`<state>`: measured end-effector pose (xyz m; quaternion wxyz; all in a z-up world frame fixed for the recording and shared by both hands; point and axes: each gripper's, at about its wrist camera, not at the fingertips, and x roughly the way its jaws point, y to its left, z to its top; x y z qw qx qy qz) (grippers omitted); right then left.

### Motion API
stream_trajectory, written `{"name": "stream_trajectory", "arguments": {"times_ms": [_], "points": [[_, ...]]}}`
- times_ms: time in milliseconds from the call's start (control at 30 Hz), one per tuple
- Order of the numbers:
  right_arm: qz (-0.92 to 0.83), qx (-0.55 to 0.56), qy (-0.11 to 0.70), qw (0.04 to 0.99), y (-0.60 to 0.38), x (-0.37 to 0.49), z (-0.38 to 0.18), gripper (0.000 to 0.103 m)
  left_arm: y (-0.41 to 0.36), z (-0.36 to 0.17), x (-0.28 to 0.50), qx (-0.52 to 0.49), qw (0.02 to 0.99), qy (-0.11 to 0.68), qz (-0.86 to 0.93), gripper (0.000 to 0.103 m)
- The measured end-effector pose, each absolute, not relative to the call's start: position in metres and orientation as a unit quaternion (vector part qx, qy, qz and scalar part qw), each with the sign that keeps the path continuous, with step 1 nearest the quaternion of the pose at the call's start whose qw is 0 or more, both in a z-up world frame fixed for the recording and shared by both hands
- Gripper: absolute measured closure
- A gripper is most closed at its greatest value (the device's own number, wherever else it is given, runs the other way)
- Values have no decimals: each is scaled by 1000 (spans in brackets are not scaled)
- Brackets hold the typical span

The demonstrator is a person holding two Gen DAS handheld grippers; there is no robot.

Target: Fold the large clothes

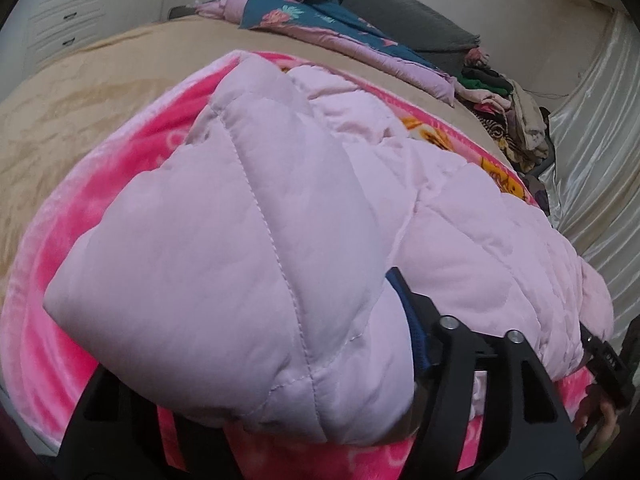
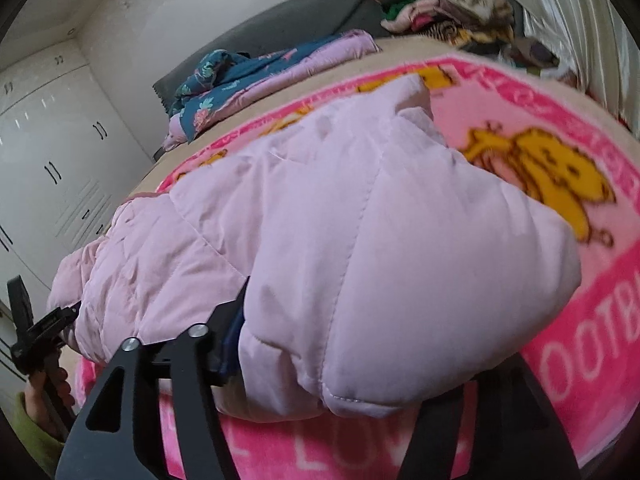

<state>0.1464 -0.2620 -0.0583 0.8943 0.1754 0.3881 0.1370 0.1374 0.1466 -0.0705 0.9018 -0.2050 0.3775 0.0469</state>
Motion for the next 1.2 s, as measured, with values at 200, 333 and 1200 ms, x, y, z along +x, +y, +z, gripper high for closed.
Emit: {"name": "stream_trajectory", "arguments": {"times_ms": [200, 333, 1200], "points": [[125, 180, 411, 885, -270, 138, -64, 11, 150, -72, 123, -212, 892, 395, 66, 13], [115, 158, 409, 891, -275, 118, -58, 8, 149, -63, 103, -196, 895, 392, 81, 9], [134, 21, 250, 959, -222, -3, 54, 4, 66, 26, 20, -92, 953, 281, 66, 9]]}}
